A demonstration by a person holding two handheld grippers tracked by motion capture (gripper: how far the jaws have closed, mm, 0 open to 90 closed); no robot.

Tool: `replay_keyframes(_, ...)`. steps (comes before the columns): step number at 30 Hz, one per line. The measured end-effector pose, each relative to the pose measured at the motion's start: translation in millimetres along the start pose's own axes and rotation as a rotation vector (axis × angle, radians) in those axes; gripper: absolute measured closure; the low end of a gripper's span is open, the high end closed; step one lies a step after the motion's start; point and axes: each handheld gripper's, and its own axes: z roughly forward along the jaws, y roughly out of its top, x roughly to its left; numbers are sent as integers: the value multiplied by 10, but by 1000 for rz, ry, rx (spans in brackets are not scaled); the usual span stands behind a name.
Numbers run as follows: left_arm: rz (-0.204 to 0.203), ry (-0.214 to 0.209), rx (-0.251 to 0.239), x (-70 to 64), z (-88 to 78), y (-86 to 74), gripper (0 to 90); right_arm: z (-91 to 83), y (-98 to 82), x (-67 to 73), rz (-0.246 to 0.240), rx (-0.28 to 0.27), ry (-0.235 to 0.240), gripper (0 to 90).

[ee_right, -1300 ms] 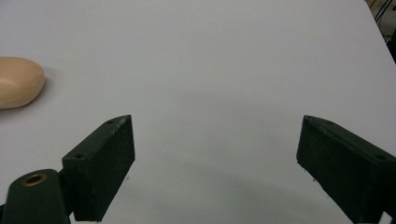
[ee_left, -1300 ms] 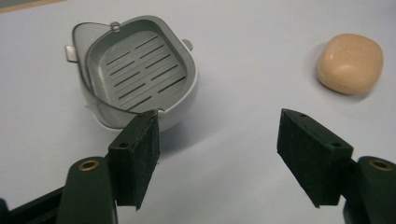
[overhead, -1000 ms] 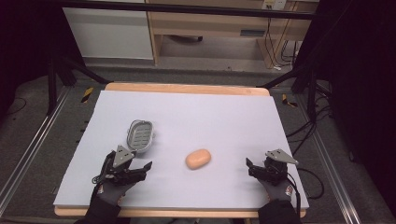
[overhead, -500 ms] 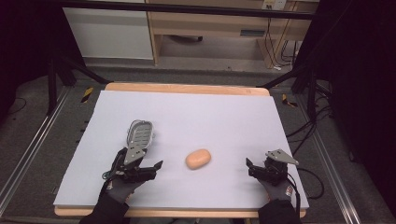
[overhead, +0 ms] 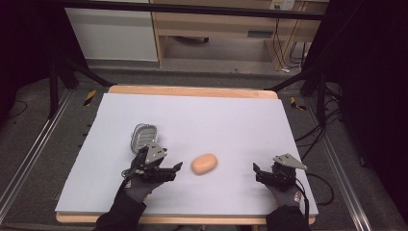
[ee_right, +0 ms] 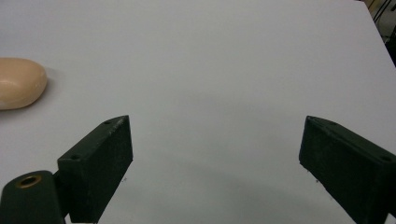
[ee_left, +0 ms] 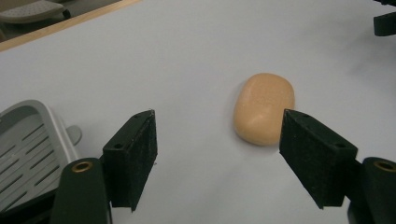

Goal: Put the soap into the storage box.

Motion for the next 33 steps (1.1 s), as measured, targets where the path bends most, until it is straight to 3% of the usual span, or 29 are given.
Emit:
replay_keyframes(20, 42, -51, 77, -327, 601, 138, 264, 13, -5, 3, -6, 9, 9, 99)
replay_keyframes(33, 49, -63, 108, -388, 818, 145, 240, 14, 1, 1, -3, 10, 12, 100)
